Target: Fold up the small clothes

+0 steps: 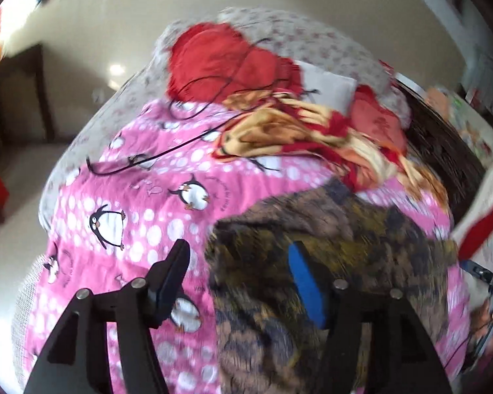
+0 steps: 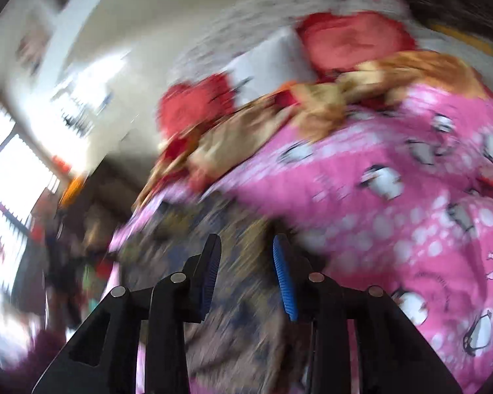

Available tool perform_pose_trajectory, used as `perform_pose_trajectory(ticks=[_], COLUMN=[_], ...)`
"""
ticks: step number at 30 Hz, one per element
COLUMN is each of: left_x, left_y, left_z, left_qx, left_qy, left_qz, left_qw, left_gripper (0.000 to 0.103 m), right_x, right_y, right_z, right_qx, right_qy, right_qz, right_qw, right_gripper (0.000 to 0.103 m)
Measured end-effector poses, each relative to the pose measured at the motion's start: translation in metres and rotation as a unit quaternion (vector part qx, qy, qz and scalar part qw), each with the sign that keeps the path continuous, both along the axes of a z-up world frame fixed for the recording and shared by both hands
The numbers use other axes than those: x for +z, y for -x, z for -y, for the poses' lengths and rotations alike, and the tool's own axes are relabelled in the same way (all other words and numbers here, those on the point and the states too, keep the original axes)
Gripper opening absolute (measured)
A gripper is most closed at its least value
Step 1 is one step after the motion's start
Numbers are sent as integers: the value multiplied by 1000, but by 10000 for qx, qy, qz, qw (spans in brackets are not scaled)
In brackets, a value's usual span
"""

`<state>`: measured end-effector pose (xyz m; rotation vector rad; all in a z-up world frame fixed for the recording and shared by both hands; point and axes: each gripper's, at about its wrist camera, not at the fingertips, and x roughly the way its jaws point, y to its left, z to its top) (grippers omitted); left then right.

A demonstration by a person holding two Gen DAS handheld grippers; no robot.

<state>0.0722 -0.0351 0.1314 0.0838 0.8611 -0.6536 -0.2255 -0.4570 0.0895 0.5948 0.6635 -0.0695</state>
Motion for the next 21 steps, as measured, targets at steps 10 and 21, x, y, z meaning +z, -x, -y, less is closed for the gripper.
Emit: perform_pose_trajectory(ticks=[10,21], left_x=[-60,-13], left_y=[49,-66], left_z=[73,88], left_qx=[-1117,213], left_qy=[-1259,-193], left_qz=[-193,-361], left_qw=[9855,9989], left_gripper=[66,65], right_x=[-60,-9], right_y=[-83,-153], right_z=[-68,8], right_qx=[974,-256], right_qy=[723,752], right_qz=[-1124,-178], right_qw=[9862,9967], right_gripper=[23,23])
